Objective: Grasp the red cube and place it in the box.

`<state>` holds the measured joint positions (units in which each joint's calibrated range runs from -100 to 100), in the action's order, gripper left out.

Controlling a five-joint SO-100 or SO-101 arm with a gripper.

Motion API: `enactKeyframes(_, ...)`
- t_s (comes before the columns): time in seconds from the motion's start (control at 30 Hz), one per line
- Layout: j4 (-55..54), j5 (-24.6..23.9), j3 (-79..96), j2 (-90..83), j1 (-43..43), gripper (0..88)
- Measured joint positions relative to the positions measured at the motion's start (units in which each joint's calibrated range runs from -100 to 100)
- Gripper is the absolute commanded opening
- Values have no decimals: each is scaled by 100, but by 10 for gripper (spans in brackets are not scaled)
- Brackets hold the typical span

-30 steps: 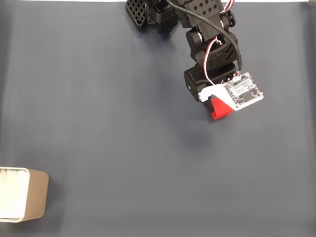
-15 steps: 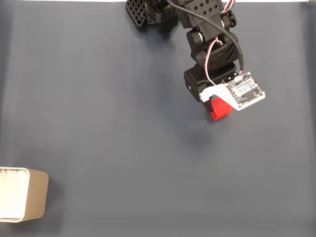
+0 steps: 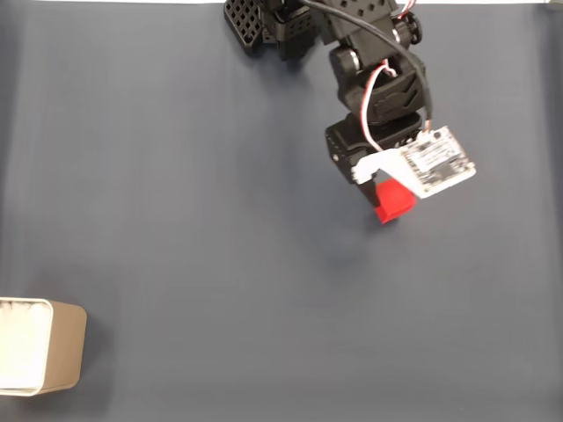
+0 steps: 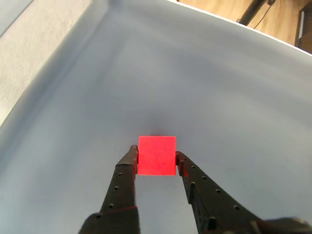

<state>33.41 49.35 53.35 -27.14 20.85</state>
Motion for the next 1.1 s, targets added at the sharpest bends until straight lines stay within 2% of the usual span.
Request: enactKeyframes(1.1,1026,0,-1844,-399,-1721,12)
